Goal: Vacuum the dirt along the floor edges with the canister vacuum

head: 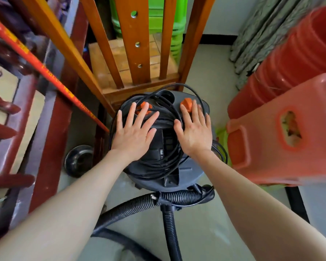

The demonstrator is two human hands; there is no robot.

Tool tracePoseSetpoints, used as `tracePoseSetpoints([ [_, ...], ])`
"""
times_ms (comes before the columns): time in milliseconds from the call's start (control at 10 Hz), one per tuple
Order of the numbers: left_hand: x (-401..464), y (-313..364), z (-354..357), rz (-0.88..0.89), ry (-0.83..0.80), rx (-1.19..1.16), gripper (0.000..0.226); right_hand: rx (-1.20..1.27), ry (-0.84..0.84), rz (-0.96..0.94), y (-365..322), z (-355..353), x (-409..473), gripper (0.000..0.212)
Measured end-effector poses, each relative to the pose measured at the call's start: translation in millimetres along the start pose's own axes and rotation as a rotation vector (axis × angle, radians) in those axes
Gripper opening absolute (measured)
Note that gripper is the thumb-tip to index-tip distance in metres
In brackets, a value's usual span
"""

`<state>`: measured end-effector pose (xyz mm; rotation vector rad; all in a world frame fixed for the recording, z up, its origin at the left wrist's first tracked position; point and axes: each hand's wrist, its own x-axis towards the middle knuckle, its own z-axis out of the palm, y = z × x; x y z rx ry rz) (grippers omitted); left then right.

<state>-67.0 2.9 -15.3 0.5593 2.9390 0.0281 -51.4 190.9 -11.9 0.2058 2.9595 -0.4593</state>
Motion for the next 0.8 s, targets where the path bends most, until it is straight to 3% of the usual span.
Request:
tracePoseSetpoints([
  [500,42.3,-26.0,-10.0,0.062,-0.031,-0.025,0.053,0.005,0.033,0.064,-16.3,-1.2,35.9,0.059],
  [800,43.6,-23.6,-15.7,0.017,-0.094,-0.013,0.052,0.15,-0.169,0.077,-23.1,-35.1,35.4,0.06],
])
